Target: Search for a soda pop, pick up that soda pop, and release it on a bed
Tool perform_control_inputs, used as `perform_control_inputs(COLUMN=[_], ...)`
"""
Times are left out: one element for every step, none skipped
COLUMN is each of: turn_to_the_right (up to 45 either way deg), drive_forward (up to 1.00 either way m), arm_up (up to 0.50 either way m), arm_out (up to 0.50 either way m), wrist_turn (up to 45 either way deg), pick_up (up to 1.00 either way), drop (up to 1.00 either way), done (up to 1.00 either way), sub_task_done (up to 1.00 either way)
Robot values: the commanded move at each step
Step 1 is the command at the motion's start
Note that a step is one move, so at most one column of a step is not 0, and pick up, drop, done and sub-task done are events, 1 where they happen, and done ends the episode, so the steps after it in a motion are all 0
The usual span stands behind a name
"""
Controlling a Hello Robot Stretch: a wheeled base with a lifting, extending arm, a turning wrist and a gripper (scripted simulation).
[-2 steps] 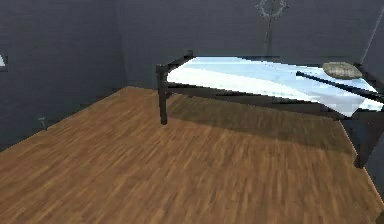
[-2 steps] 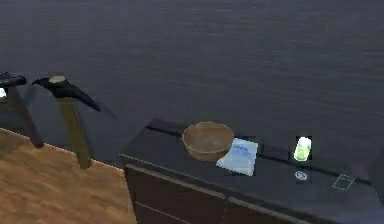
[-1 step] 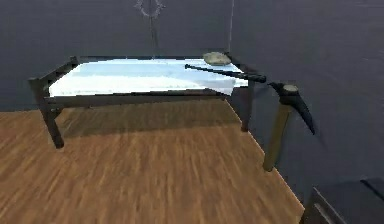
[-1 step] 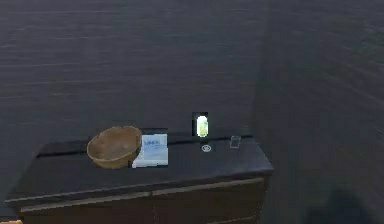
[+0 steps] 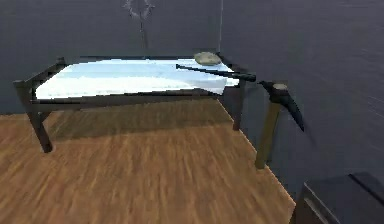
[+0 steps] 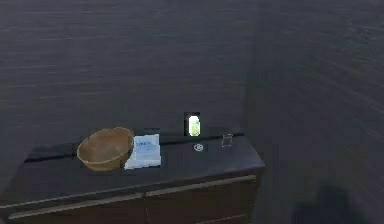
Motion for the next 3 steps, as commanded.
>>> perform_control_inputs(turn_to_the_right=[45.0, 45.0, 42.0], drive_forward=[0.00, 0.00, 0.00], arm_up=[0.00, 0.00, 0.00], arm_out=[0.00, 0.00, 0.00], wrist_turn=[0.0, 0.0, 0.0], pick_up=[0.00, 0.00, 0.00], drop=[0.00, 0.00, 0.00], done=[0.00, 0.00, 0.00], sub_task_done=[0.00, 0.00, 0.00])
